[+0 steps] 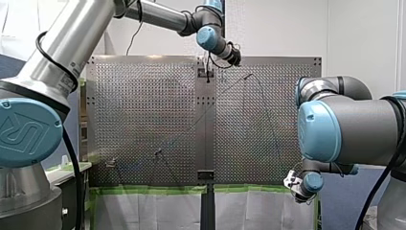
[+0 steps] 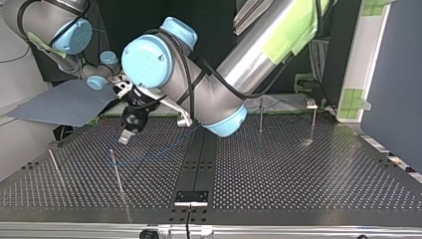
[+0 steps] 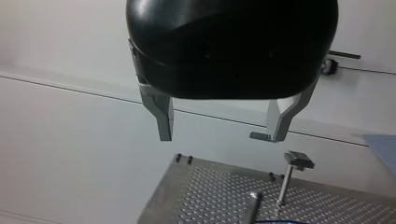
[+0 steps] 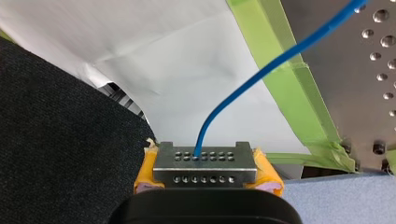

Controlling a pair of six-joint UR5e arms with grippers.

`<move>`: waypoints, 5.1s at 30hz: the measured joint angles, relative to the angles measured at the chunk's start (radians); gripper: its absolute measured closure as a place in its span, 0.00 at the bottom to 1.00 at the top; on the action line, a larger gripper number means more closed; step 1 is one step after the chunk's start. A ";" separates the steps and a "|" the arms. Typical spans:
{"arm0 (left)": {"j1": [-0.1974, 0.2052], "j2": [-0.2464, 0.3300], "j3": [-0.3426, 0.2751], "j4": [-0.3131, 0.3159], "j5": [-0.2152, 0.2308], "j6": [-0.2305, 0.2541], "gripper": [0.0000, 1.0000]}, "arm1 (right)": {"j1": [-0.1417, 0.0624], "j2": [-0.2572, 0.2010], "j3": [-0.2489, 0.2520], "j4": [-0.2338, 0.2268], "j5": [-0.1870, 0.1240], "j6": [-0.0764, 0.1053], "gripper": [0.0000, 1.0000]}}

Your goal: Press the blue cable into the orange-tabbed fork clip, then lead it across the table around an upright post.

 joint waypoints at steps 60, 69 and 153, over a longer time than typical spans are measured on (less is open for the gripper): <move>-0.008 -0.009 0.000 -0.112 -0.308 -0.092 0.02 | 0.006 0.000 0.000 0.004 -0.005 -0.001 1.00; -0.008 -0.009 0.000 -0.112 -0.308 -0.098 0.02 | 0.006 0.000 0.000 0.003 -0.005 -0.001 1.00; -0.035 0.176 -0.769 0.622 -0.355 -0.282 0.02 | 0.011 0.000 0.000 0.004 -0.032 -0.004 1.00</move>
